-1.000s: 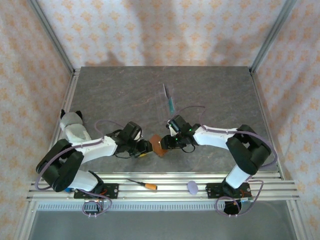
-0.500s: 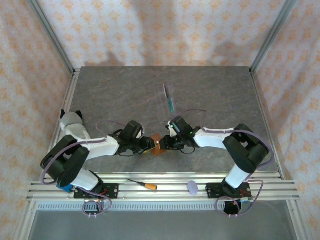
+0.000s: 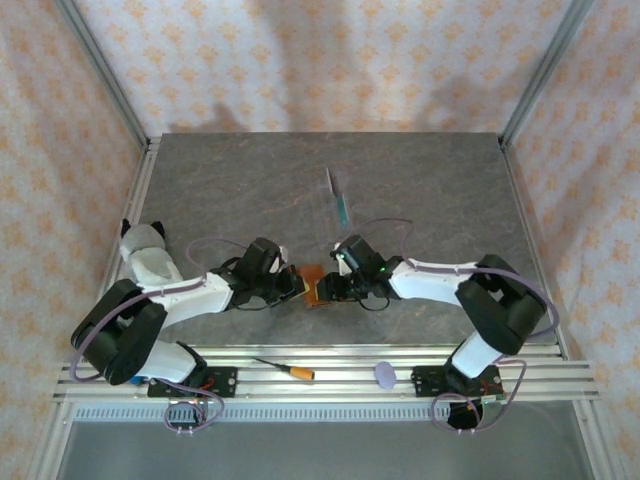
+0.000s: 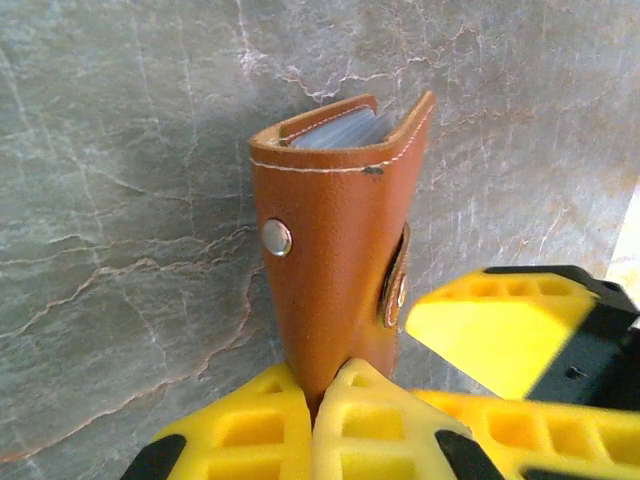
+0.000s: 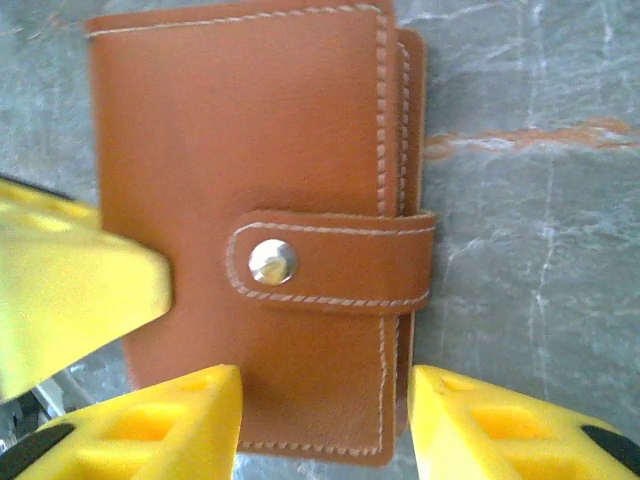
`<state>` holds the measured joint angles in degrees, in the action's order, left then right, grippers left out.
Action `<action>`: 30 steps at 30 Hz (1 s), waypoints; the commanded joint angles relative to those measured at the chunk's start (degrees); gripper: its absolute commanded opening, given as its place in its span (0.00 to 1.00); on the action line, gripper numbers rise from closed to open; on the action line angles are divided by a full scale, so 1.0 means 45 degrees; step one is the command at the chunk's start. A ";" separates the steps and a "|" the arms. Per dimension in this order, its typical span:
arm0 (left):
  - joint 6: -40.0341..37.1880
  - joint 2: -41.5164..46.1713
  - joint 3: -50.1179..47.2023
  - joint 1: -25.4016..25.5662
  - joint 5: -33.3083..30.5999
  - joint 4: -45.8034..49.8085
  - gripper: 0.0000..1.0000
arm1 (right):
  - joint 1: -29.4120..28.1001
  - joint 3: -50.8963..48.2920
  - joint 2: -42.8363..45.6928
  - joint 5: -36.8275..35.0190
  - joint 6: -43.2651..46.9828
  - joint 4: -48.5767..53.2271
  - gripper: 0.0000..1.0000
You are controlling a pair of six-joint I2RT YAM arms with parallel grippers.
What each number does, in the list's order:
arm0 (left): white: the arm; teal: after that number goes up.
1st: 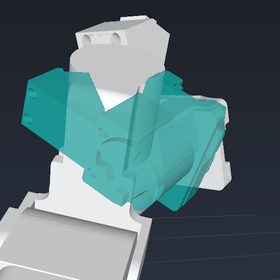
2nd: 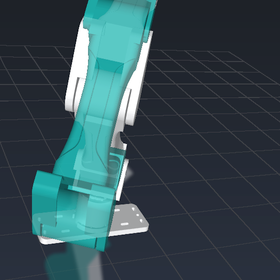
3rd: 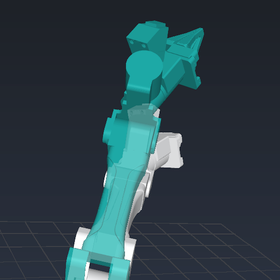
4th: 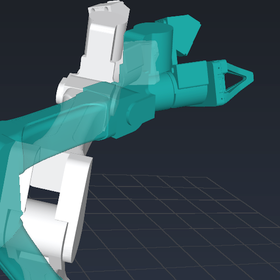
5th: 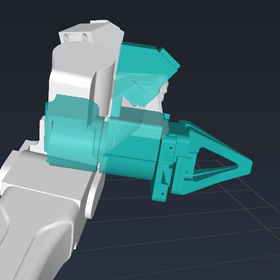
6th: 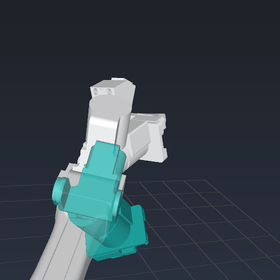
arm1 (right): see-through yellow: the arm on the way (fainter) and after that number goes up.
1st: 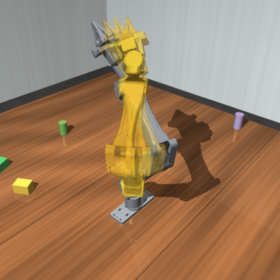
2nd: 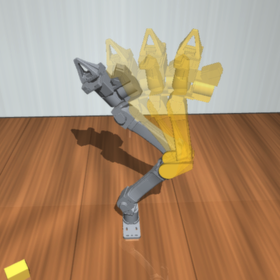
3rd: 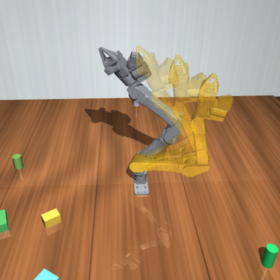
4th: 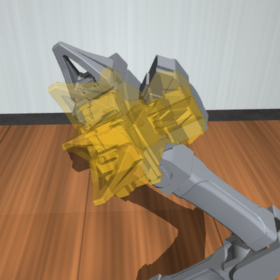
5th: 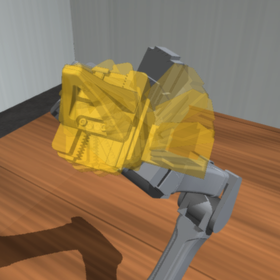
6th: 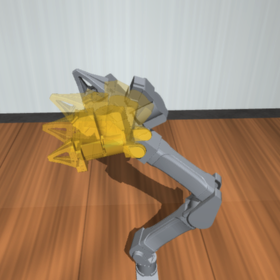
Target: Put the credit cards into the card holder
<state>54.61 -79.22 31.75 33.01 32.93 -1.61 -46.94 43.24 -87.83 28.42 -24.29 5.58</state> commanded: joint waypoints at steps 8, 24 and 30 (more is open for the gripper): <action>-0.0236 0.0365 0.0879 0.0134 0.1305 0.0691 0.00 | -0.0777 0.1034 -0.0184 -0.1943 0.0594 0.0252 0.49; 0.0231 0.0428 0.0651 0.0151 0.2056 0.0312 0.00 | -0.1586 0.2290 -0.1691 -0.6616 0.0123 0.2189 0.25; -0.0194 0.0430 0.0728 0.0145 0.1685 0.0928 0.00 | -0.1684 0.2306 -0.1681 -0.7117 -0.0250 0.2489 0.13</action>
<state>55.42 -78.74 34.35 33.01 37.12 2.07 -55.27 53.49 -94.04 4.40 -24.18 11.64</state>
